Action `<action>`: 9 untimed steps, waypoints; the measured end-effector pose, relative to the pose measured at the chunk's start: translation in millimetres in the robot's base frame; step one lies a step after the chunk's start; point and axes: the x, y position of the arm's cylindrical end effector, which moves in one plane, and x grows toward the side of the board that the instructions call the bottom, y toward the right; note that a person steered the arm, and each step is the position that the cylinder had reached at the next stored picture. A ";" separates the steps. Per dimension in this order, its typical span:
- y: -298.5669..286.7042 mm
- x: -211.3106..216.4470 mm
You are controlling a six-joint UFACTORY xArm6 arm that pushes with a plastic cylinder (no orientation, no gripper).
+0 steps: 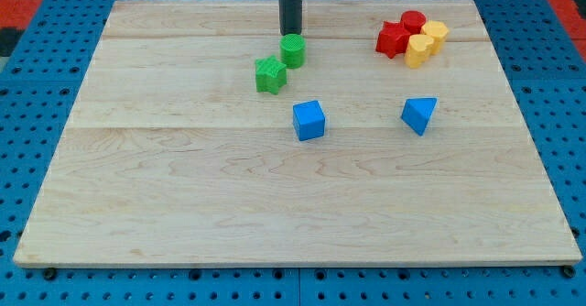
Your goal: Make a group with green blocks and blue cube
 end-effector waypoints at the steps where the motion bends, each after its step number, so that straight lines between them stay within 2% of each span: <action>1: -3.6 41.3; 2: -6.9 60.6; 5: 6.7 78.8; 6: -19.0 71.3; 7: -47.6 46.2; 8: -81.2 60.8; 9: -83.4 97.2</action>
